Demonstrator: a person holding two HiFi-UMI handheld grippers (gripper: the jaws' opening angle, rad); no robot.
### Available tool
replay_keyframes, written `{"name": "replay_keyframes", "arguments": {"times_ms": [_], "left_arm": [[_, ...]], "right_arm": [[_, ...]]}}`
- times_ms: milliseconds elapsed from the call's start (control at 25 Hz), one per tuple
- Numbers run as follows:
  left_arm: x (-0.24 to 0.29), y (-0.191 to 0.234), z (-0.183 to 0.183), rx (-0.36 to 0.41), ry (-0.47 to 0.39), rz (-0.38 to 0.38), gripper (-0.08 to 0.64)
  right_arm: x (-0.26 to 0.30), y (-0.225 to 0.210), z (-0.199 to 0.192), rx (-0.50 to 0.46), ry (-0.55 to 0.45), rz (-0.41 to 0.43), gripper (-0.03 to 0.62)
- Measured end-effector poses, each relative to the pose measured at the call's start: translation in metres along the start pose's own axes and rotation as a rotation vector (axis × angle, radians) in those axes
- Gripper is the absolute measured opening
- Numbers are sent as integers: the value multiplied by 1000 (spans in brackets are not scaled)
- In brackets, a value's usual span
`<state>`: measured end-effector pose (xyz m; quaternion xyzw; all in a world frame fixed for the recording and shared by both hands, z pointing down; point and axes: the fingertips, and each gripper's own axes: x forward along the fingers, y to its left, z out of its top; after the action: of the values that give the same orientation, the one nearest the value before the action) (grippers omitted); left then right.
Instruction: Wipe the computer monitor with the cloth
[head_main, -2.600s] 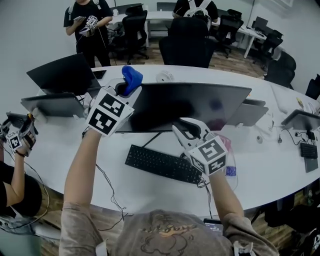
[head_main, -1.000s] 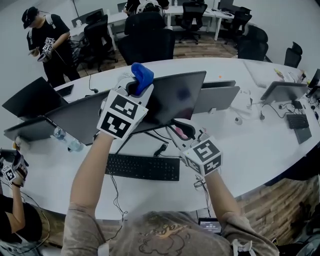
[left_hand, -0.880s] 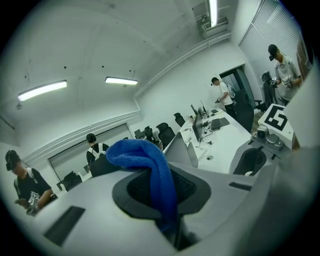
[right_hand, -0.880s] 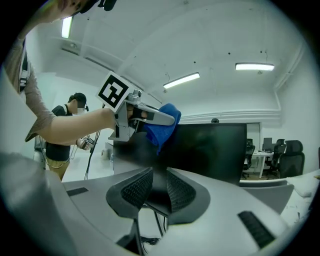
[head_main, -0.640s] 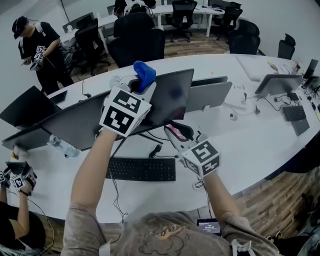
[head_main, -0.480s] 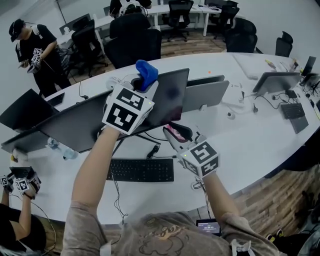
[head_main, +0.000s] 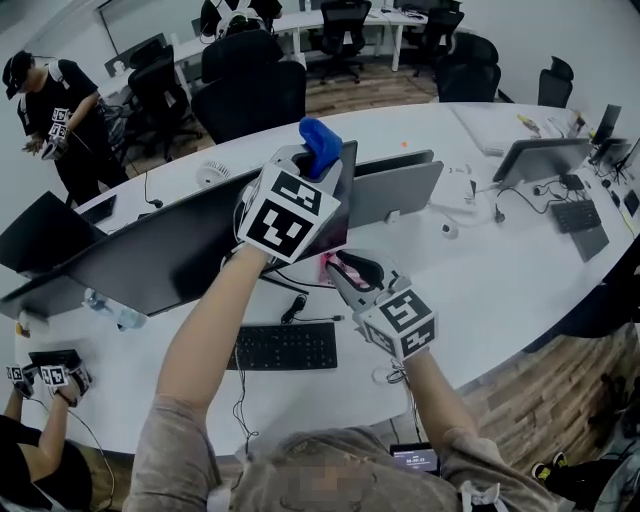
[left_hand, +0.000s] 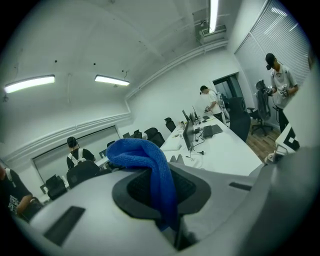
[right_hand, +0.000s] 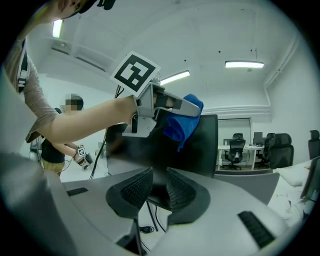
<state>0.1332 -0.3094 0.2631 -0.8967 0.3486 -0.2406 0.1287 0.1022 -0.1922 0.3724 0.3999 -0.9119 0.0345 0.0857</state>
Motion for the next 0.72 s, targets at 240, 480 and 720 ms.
{"name": "replay_keyframes", "arguments": {"times_ms": [240,480,720], "left_arm": [[17,-13,10,-8,-18,-35,48],[23,-18,13,-25,-32,-55,48],[9,-17,16,-48,-66,-68,48]], "right_arm": [[-3,-8,1,8,-2,-20,95],[-6,-11,-4,18,2,-31,95],[-4,-8,-2,15,-5,-26,95]]}}
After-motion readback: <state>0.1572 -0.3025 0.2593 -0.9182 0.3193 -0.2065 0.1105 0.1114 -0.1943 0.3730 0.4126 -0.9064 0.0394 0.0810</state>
